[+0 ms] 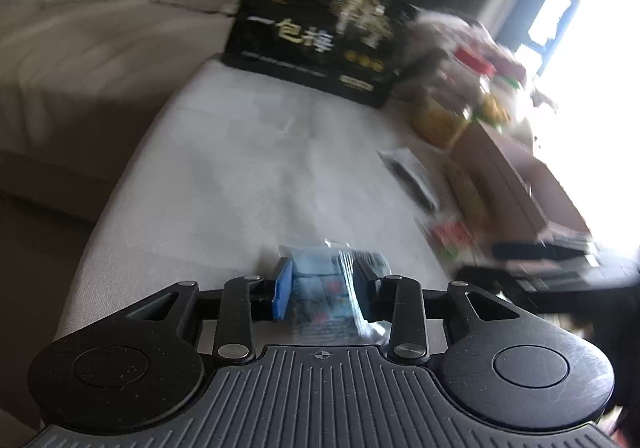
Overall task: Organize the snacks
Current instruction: 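Grasp the clear packet of blue candies with the left gripper, then grasp the hawthorn-stick packet with right while left holds the blue candy packet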
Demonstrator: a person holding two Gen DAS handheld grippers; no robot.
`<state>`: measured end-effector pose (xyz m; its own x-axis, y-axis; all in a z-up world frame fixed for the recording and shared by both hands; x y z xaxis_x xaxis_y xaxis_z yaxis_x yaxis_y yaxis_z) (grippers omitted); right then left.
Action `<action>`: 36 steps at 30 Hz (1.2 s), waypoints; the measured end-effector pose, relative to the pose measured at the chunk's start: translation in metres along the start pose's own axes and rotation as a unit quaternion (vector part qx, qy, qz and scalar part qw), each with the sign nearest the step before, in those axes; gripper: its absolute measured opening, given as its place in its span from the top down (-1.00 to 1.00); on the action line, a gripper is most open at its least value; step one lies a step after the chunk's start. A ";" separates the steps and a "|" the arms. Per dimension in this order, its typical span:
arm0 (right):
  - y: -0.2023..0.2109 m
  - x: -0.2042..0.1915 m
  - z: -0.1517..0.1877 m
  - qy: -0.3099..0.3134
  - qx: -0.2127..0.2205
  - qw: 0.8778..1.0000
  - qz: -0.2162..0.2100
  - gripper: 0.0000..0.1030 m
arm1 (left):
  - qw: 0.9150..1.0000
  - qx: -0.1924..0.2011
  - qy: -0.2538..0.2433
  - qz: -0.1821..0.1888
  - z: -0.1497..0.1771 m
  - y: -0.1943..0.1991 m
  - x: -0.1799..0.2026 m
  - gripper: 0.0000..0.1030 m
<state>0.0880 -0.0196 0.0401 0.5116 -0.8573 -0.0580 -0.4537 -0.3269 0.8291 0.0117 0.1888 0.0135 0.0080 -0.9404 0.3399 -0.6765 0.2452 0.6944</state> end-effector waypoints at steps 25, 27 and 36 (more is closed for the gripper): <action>-0.012 -0.038 0.017 0.054 -0.002 0.999 -0.010 -0.11 | 0.997 -0.019 -0.046 -0.061 0.008 0.004 0.021 0.27; -0.012 -0.048 0.019 0.064 -0.003 0.998 -0.018 -0.13 | 0.998 -0.015 -0.029 -0.060 0.007 0.004 0.015 0.28; -0.013 -0.038 0.016 0.035 -0.002 0.999 0.003 -0.29 | 0.999 0.000 -0.025 -0.048 0.012 0.012 0.011 0.28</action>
<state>0.0626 0.0103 0.0224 0.5588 -0.8292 -0.0145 -0.4536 -0.3203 0.8316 -0.0046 0.1783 0.0181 0.0354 -0.9700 0.2404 -0.6744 0.1543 0.7221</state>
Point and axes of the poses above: each gripper's, at about its wrist camera, not at the fingertips, and y roughly against the way its jaws point, x to its right, z to its underside, the point moved 2 cm from there along -y, roughly the way its jaws point, and after that the axes turned 6 degrees about -x, right-handed, at the moved point
